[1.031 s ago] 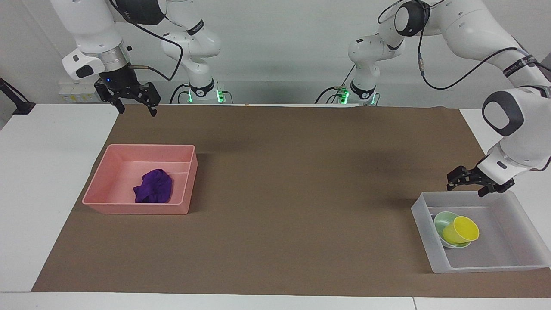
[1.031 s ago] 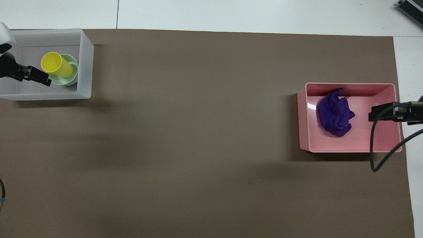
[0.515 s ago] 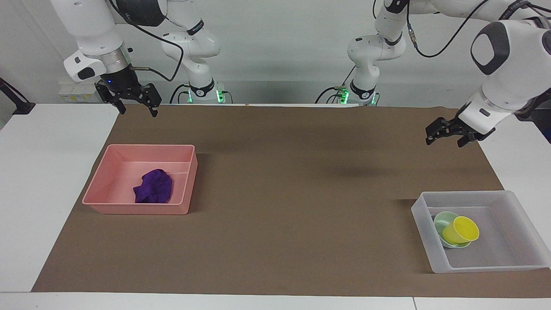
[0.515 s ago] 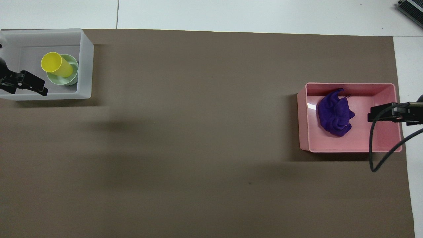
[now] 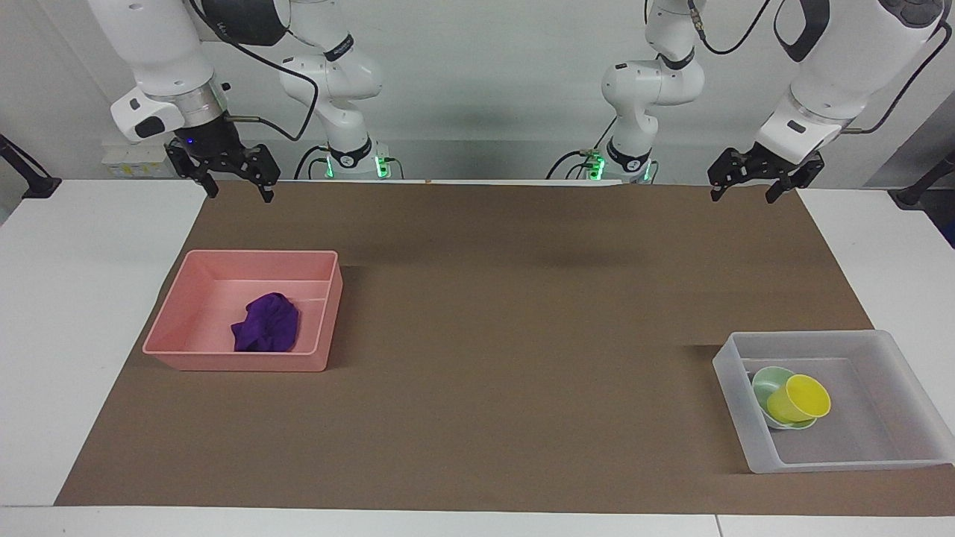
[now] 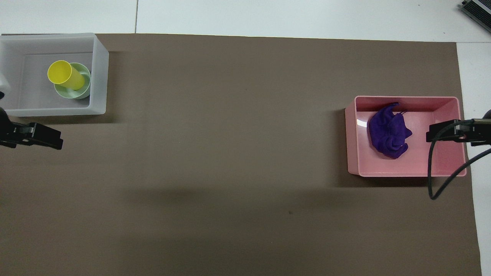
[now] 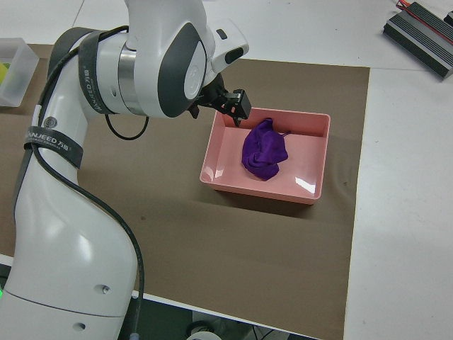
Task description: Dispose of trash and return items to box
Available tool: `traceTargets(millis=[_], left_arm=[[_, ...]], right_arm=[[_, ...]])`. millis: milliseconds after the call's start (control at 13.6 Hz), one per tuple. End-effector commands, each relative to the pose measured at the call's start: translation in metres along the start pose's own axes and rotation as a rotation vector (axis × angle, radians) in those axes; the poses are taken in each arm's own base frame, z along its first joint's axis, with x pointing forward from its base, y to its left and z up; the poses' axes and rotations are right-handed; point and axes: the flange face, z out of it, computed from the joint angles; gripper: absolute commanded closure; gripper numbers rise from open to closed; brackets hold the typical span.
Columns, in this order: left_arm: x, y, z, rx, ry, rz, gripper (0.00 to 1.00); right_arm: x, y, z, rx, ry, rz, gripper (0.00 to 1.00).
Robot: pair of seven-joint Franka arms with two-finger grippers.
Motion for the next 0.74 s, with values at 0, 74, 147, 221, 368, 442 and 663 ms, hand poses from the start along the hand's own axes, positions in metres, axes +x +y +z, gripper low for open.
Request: traceTargets(millis=[0,74,147,221,368,442,663], left_arm=[[-0.002,-0.0095,-0.0108,-0.018,0.033,-0.018,0.0],[-0.0031,-0.008,-0.0105,-0.016,0.027,-0.018,0.0],[-0.0035,-0.0037,-0.0104,-0.01,0.019,-0.013,0.0],[-0.0039,-0.0017,-0.0115,-0.01,0.019,-0.01,0.0],[-0.0043,-0.0057,-0.0103,-0.011,0.018,-0.016,0.0],[-0.0053,-0.0052,-0.0102,-0.008,0.021,-0.007,0.0],[-0.0038,-0.0051,-0.0114,-0.009,0.035,-0.013,0.0]], right_arm=[[-0.0084,0.0004,-0.0005,-0.001,0.007,0.0,0.0],[-0.0083,0.0004,-0.0006,-0.001,0.008,0.0,0.0],[-0.0084,0.0012,-0.0005,-0.001,0.007,0.0,0.0],[-0.0084,0.001,-0.0005,0.001,0.006,0.0,0.0],[-0.0082,0.001,-0.0006,0.001,0.008,0.0,0.0],[-0.0082,0.001,-0.0006,0.001,0.008,0.0,0.0],[-0.0082,0.0018,-0.0006,0.001,0.008,0.0,0.0]])
